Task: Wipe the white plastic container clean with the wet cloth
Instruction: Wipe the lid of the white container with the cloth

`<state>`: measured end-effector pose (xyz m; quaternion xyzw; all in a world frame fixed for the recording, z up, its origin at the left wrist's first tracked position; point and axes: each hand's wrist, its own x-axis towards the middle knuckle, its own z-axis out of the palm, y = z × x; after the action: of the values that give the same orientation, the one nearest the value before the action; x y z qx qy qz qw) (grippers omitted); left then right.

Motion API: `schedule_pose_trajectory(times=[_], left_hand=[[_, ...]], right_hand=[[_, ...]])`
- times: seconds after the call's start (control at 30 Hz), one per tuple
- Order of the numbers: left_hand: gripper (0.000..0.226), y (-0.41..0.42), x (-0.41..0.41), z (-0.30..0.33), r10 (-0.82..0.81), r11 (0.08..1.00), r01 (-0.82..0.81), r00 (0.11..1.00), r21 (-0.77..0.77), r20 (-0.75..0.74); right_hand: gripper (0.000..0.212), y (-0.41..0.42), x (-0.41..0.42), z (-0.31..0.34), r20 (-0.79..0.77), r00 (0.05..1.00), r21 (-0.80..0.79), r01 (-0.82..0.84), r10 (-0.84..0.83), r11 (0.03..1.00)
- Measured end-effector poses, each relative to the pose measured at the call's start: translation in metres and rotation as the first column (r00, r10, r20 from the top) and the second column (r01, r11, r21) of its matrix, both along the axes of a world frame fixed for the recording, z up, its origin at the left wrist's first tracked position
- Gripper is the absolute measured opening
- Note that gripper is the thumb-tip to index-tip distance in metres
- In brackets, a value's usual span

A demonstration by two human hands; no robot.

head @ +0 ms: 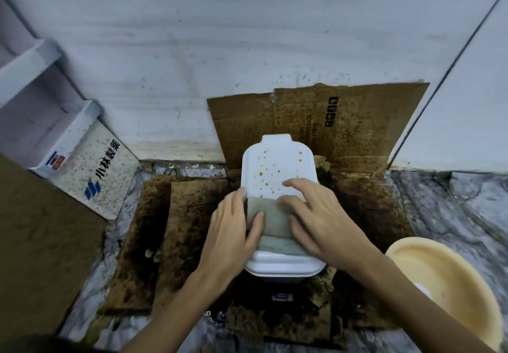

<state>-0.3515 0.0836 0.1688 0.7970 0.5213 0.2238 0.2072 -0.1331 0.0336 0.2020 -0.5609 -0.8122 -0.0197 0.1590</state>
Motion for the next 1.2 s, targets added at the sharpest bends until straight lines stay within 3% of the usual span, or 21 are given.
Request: schedule_pose_trajectory(times=[0.1, 0.2, 0.5, 0.6, 0.77, 1.07, 1.2], left_hand=[[0.087, -0.007, -0.009, -0.007, -0.099, 0.991, 0.101, 0.995, -0.089, 0.03], [0.112, -0.012, -0.015, -0.018, -0.156, 0.97, 0.159, 0.987, -0.185, 0.029], [0.125, -0.012, -0.02, -0.03, -0.26, 0.949, 0.249, 0.965, -0.193, -0.037], [0.128, -0.009, -0.02, -0.032, -0.269, 0.944, 0.258, 0.963, -0.204, -0.027], [0.155, -0.005, -0.022, -0.035, -0.253, 0.94, 0.243, 0.968, -0.241, -0.011], [0.149, -0.002, -0.022, -0.038, -0.222, 0.951, 0.228, 0.974, -0.209, 0.05], [0.151, -0.002, -0.021, -0.039, -0.232, 0.957, 0.223, 0.972, -0.187, -0.031]], right_hand=[[0.054, 0.012, -0.004, -0.005, 0.04, 0.978, -0.237, -0.191, 0.206, 0.953], [0.059, 0.007, -0.003, -0.018, 0.14, 0.968, -0.267, -0.164, 0.207, 0.95], [0.062, -0.029, -0.026, -0.031, 0.044, 0.971, -0.183, 0.238, -0.234, 0.954], [0.063, -0.026, -0.036, -0.03, 0.048, 0.944, -0.218, 0.329, -0.327, 0.919], [0.062, 0.004, -0.042, -0.025, 0.062, 0.906, -0.246, 0.42, -0.418, 0.874], [0.064, 0.013, -0.052, -0.024, 0.134, 0.96, -0.246, 0.274, -0.247, 0.93], [0.063, -0.017, -0.033, -0.025, 0.176, 0.966, -0.226, 0.228, -0.191, 0.947]])
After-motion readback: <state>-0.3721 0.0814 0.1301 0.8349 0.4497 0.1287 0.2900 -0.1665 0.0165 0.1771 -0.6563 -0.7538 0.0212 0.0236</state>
